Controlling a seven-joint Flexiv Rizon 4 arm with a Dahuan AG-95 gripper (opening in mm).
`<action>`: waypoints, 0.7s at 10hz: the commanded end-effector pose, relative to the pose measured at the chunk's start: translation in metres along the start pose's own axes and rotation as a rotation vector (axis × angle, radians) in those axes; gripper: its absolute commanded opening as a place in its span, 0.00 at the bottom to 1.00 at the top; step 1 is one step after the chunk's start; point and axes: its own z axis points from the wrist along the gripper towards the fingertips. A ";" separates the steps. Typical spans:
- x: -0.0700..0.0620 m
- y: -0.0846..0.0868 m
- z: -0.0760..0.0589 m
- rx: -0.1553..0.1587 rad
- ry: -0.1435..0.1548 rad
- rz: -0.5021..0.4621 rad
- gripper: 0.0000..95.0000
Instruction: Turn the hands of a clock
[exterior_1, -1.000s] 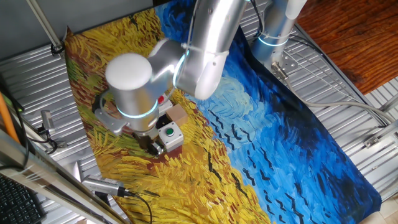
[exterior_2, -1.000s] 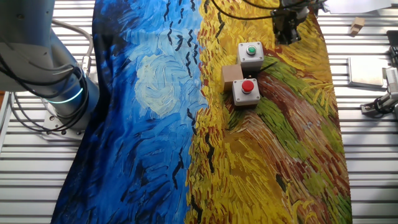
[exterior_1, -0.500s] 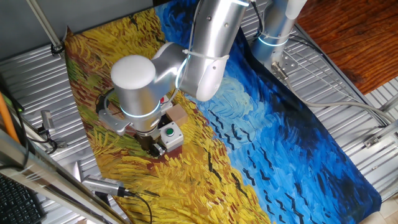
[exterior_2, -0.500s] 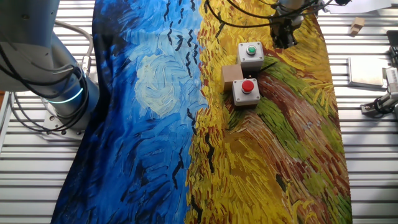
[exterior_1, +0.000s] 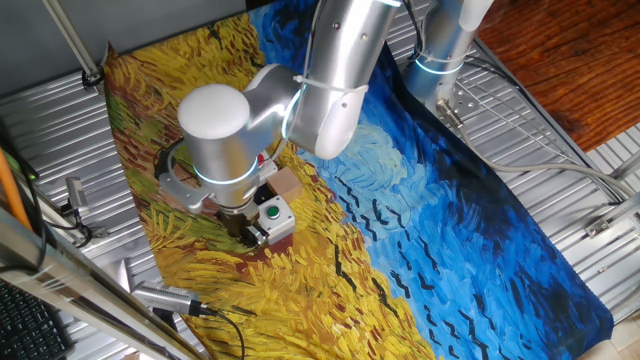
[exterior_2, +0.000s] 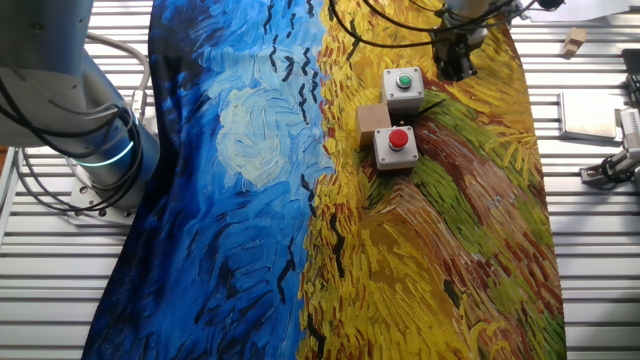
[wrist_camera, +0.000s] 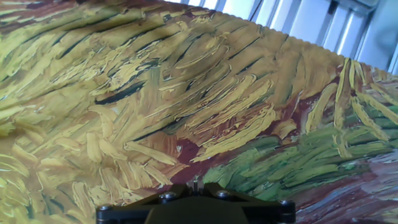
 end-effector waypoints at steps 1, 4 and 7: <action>-0.001 -0.001 0.000 -0.001 -0.004 -0.019 0.00; -0.001 -0.001 0.000 0.010 0.048 0.046 0.00; -0.001 -0.001 0.000 -0.003 0.051 0.104 0.00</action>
